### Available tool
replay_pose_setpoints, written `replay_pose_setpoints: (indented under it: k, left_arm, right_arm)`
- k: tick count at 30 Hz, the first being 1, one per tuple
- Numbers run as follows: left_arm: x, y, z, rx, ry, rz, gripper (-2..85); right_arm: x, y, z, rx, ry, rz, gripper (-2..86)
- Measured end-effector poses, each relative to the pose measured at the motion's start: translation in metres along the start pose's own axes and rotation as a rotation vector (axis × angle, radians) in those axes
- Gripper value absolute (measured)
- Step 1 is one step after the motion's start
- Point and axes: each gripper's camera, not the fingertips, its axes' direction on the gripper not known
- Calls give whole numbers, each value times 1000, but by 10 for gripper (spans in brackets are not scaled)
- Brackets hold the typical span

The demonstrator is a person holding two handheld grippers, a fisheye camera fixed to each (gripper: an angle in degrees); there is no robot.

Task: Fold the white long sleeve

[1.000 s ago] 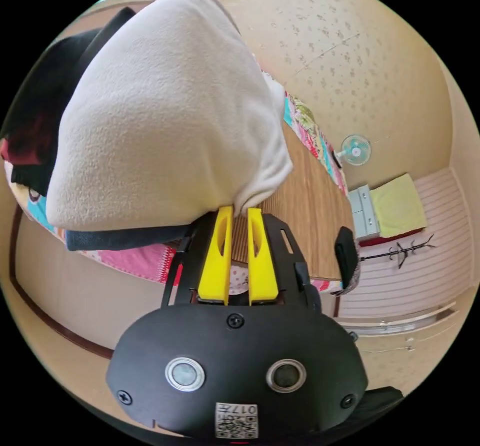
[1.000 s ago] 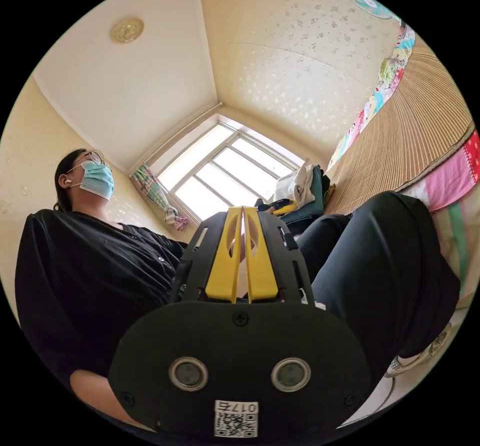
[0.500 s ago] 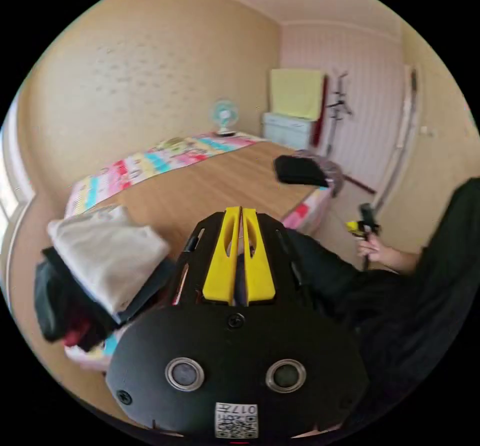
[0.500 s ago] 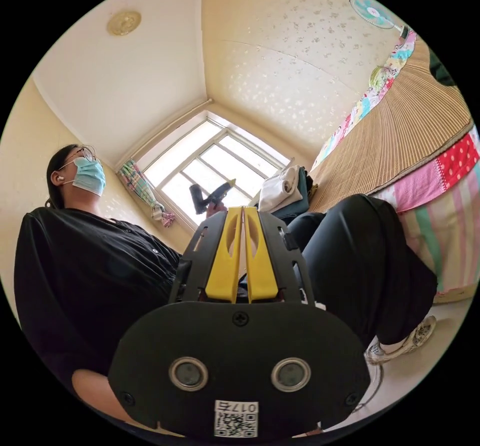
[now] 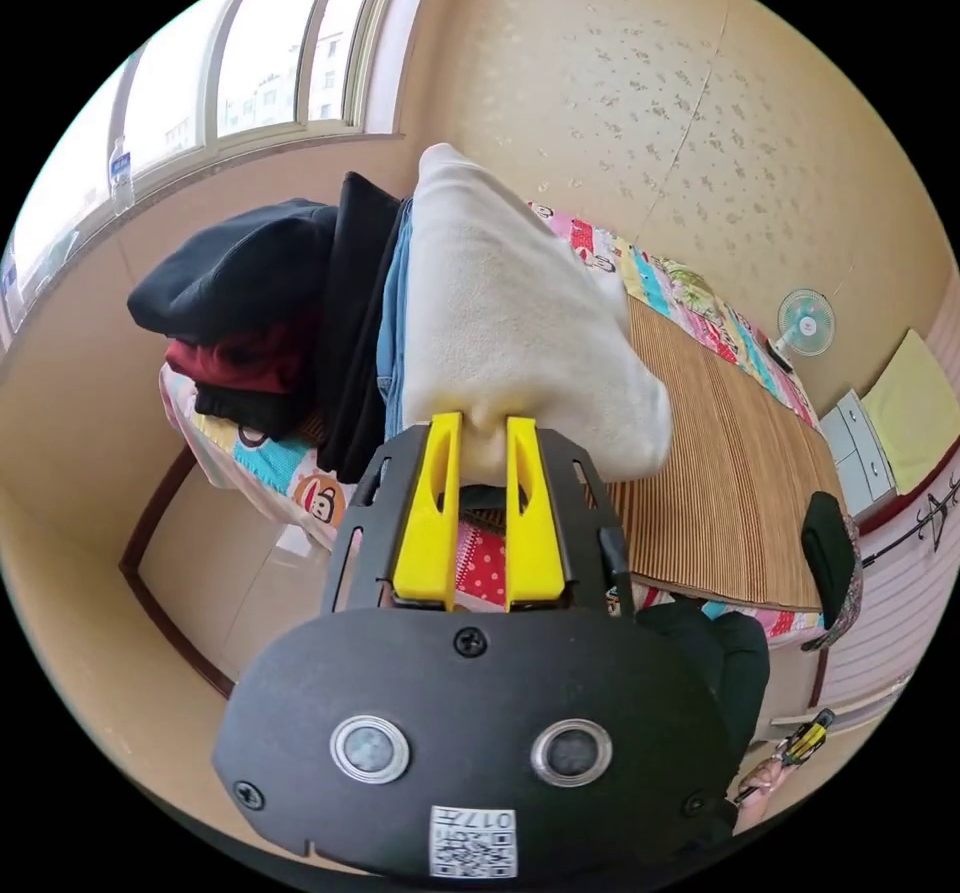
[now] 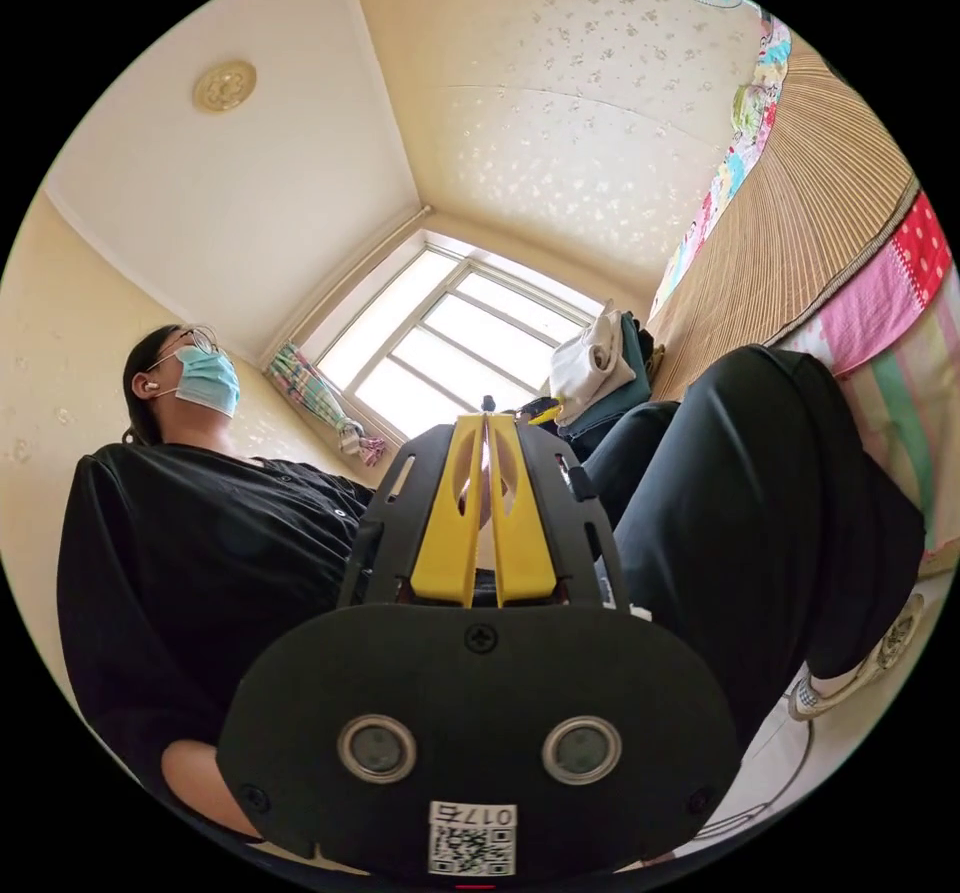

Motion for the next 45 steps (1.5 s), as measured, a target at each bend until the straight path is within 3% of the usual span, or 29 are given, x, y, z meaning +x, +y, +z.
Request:
replay_pose_setpoints:
  k: [1, 3, 5, 6, 10, 12, 14, 18, 20, 23, 28, 33, 35, 37, 39, 42, 45]
  left_arm:
    - [0, -3, -12, 10, 61, 1, 46]
    - [-11, -9, -35, 57, 351, -35, 27]
    - [-13, -21, -57, 90, 807, -31, 13]
    - [-7, -22, -64, 93, 870, 0, 11]
    - [76, 13, -138, 110, 1193, 455, 2]
    - [108, 52, -164, 50, 1391, 655, 2]
    - [148, 117, -188, -142, 1614, 923, 0]
    - [194, 227, -197, -510, 1528, 1168, -4]
    - [193, 266, -188, -688, 1481, 1158, -6]
    - [168, 266, -175, -789, 1437, 1050, -8]
    - [97, 181, -184, -566, 1550, 756, -5]
    - [38, 89, -200, -355, 1638, 500, 73]
    - [13, 56, -204, -250, 1840, 383, 121]
    - [-1, 38, -201, -216, 1912, 307, 129]
    - [-10, 24, -192, -243, 1843, 263, 141]
    - [-19, 12, -157, -358, 1629, 171, 164]
    - [-27, 11, -104, -543, 1509, -2, 152]
  right_arm:
    - [2, -3, -2, 7, 7, -17, 5]
    - [9, -5, -3, 15, 16, -24, 6]
    - [25, -8, -3, 14, 3, -2, 7]
    - [28, -9, -3, 15, -3, 3, 7]
    - [43, -8, -7, 30, 5, -15, 20]
    - [49, -6, -12, 41, 34, -10, 33]
    - [65, 1, -24, 66, 34, 43, 97]
    - [93, 13, -31, 29, 5, 103, 163]
    - [113, 24, -25, -89, 80, 161, 162]
    - [119, 36, -20, -56, 32, 111, 142]
    - [104, 17, -8, -23, -31, -108, 57]
    - [51, -28, 44, -28, -366, -495, 34]
    - [16, -32, 84, -81, -586, -642, 32]
    - [-5, -21, 113, -173, -684, -722, 33]
    - [-14, 3, 143, -282, -634, -763, 35]
    - [26, 62, 193, -448, -374, -702, 32]
    - [112, 123, 236, -623, -147, -401, 30]
